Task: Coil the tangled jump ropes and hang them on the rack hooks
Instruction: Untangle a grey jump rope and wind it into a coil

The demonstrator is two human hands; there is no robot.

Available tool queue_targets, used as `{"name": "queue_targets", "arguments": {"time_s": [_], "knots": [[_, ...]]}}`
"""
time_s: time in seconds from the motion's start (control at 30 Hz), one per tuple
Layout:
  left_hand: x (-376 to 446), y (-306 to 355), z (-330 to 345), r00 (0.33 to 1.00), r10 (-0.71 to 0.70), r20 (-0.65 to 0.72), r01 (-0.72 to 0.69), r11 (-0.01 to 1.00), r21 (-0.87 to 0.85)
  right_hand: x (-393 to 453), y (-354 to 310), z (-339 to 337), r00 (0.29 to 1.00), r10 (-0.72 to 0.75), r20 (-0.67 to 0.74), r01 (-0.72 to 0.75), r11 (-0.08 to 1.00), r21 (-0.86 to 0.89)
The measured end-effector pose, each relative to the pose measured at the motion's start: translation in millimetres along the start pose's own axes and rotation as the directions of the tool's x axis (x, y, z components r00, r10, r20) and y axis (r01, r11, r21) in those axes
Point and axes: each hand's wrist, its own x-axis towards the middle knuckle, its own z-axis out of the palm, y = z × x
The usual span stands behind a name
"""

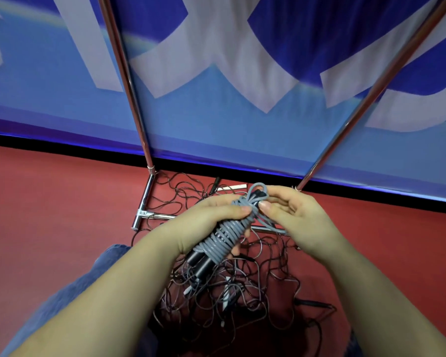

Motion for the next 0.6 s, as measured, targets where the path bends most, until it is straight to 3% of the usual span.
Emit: {"name": "queue_targets", "arguments": {"time_s": [0.17, 0.47, 0.6], "knots": [[-4.5, 0.1, 0.0, 0.999, -0.026, -0.030, 0.029, 0.994, 0.109, -0.2, -3.1, 4.2, 1.000, -0.027, 0.010, 0.027, 1.000, -0.001], [-6.5, -1.3, 2.7, 0.998, 0.019, -0.064, 0.004, 0.938, 0.347, -1.2, -5.3, 6.7, 0.995, -0.028, -0.096, 0.016, 0.993, -0.118], [-3.7, -2.5, 2.4, 0.992, 0.092, -0.086, -0.036, 0.858, 0.513, -1.0, -0.1, 6.4, 0.989, -0.042, -0.140, 0.002, 0.963, -0.269]]}}
